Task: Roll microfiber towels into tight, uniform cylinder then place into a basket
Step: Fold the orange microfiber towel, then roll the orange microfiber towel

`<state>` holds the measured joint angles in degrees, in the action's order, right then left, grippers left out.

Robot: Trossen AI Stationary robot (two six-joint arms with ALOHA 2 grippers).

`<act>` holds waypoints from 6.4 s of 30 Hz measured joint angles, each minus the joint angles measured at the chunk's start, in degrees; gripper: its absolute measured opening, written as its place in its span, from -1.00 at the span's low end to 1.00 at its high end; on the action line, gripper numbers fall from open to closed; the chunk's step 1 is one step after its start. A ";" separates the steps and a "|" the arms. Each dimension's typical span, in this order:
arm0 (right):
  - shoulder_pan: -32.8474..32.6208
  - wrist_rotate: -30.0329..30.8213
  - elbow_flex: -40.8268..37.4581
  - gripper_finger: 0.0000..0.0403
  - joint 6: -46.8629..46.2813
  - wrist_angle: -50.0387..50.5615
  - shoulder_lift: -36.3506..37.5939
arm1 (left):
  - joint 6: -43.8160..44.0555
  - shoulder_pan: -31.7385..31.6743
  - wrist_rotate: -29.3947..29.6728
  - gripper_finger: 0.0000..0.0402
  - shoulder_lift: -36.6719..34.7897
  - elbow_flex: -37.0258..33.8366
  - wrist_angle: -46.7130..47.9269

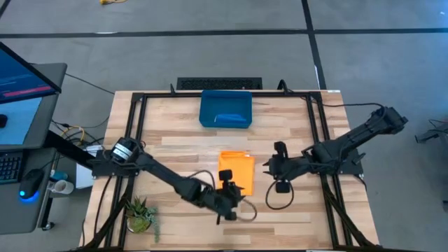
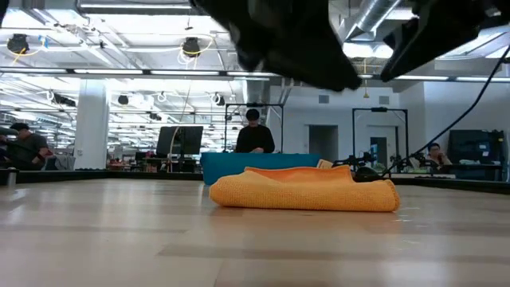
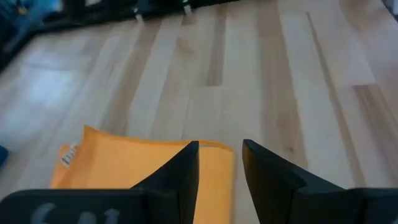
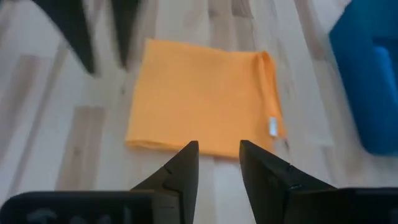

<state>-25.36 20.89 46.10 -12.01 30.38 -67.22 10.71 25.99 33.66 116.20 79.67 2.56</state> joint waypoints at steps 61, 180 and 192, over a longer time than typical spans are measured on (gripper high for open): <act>10.78 -10.53 -11.40 -0.32 -1.49 -24.62 -13.40 | 16.61 -3.50 12.37 -0.42 -9.86 -12.49 18.45; -10.13 -1.21 0.49 0.01 -4.58 -19.67 -18.48 | 2.43 -2.73 -9.19 -0.91 2.74 -11.90 5.15; -6.81 -1.47 1.40 0.04 3.19 -20.56 -30.49 | 2.46 -2.74 -9.43 -0.87 2.51 -11.90 5.39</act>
<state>-32.17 19.42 47.50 -8.83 9.82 -97.71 13.17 23.24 24.23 118.72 67.77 7.94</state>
